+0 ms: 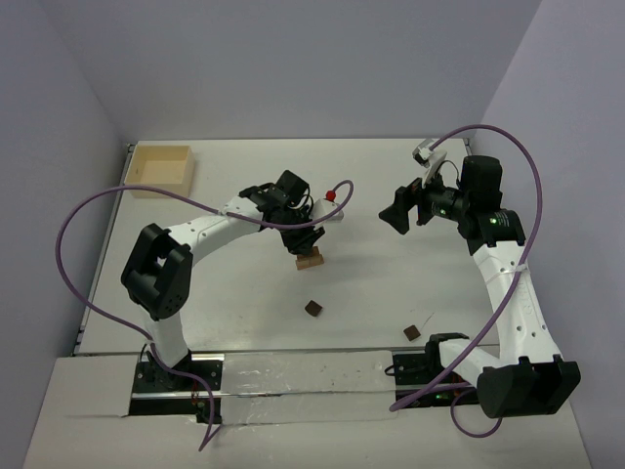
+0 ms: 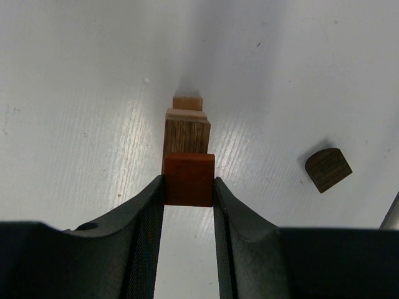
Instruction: Build the wood block tower
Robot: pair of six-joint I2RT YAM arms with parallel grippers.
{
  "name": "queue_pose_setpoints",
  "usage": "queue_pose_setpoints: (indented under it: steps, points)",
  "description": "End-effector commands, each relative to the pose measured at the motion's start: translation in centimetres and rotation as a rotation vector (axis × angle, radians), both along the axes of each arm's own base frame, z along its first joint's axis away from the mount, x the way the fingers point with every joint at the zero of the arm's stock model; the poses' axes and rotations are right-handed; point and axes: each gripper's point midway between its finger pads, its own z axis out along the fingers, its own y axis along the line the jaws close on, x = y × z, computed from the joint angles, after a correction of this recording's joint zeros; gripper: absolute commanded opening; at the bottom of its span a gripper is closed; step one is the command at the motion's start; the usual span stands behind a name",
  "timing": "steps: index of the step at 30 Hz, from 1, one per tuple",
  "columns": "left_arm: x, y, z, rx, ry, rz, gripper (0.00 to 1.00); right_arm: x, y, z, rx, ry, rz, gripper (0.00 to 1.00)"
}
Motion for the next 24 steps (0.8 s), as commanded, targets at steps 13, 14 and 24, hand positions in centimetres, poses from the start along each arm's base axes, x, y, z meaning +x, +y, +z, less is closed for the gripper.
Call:
queue_pose_setpoints:
  steps: [13,14,24]
  points:
    - [1.28,-1.22,0.58,-0.019,-0.065,-0.025,0.27,0.48,-0.06,0.89,0.014,-0.037,-0.008,1.00]
    - [1.24,-1.20,0.48,-0.018,-0.063,-0.025,0.28,0.49,-0.06,0.80,0.013,-0.034,-0.008,1.00]
    - [1.07,-1.40,0.25,-0.017,-0.066,-0.033,0.30,0.60,-0.07,0.71,0.013,-0.034,-0.008,1.00]
